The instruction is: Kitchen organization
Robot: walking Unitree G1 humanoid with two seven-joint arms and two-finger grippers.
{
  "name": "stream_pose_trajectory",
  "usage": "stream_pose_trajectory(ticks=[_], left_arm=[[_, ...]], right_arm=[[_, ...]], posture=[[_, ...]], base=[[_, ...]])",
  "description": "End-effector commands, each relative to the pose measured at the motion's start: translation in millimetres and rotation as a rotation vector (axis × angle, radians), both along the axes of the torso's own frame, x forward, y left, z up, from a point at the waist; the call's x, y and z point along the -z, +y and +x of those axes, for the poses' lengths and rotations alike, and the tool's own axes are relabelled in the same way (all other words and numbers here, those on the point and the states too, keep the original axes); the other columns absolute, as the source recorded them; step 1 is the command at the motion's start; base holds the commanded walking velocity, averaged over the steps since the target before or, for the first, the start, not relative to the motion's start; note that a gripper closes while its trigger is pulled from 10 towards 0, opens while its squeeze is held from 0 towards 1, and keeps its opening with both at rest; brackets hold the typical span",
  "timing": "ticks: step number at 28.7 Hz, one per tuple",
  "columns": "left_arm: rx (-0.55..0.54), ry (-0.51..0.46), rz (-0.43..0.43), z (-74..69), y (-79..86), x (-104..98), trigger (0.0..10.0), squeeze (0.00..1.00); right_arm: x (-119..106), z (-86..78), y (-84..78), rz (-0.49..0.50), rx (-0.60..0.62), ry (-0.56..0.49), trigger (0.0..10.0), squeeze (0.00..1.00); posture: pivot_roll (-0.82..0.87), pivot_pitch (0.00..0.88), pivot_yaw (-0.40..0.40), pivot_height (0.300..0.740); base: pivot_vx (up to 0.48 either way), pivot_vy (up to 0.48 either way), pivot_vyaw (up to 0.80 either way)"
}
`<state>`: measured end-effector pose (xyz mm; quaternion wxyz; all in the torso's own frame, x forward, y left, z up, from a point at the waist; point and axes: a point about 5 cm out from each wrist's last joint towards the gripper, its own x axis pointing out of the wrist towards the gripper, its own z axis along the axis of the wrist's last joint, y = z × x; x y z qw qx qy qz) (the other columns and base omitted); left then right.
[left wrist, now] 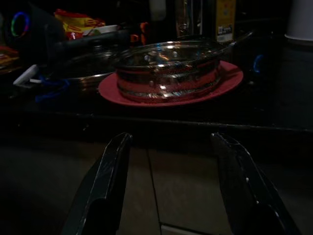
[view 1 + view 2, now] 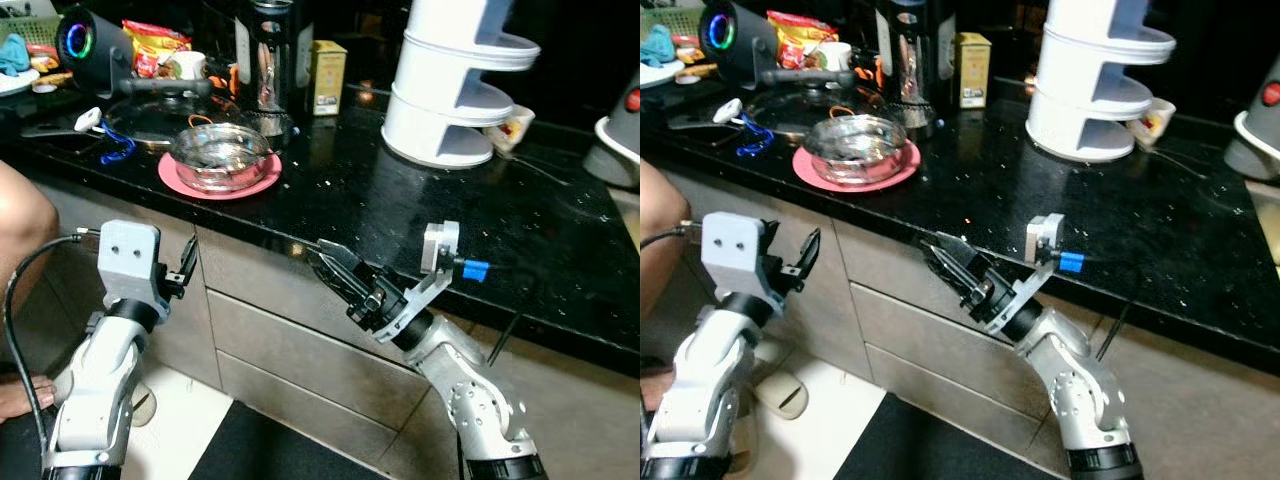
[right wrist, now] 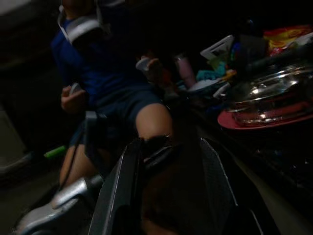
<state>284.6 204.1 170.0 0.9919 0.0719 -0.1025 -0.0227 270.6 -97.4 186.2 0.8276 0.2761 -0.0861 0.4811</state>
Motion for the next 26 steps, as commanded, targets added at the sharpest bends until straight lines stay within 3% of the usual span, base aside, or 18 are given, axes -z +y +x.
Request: stream_pose_trajectory(ticks=[1, 6, 15, 19, 26], left_arm=[[0.015, -0.002, 0.005, 0.0, -4.9, -2, 10.0, 0.0], [0.022, -0.016, 0.011, 1.1, -4.7, -8, 10.0, 0.0], [0.062, -0.067, 0.024, 3.0, -11.0, -26, 10.0, 0.0], [0.091, -0.086, 0.034, 3.9, -15.6, -33, 10.0, 0.0], [0.269, -0.14, 0.052, 1.2, -29.2, -61, 10.0, 0.0]], right_arm=[[-4, -3.1, -3.0, 0.021, -0.017, 0.002, 10.0, 0.0], [-10, -4.0, -5.0, 0.058, -0.024, 0.007, 10.0, 0.0], [-40, -5.2, -18.4, 0.213, -0.036, -0.028, 10.0, 0.0], [-47, -3.3, -21.0, 0.21, -0.012, -0.044, 10.0, 0.0], [-53, 9.1, -32.3, 0.122, 0.109, -0.058, 10.0, 0.0]], posture=[[0.04, 0.0, -0.052, 0.74], [0.04, 0.0, -0.051, 0.74], [0.04, 0.0, -0.049, 0.74], [0.04, 0.0, -0.048, 0.74], [0.04, 0.0, -0.057, 0.74]], base=[[0.345, 0.0, 0.0], [0.345, 0.0, 0.0], [0.345, 0.0, 0.0], [0.324, 0.0, 0.0], [0.074, 0.0, 0.0]])
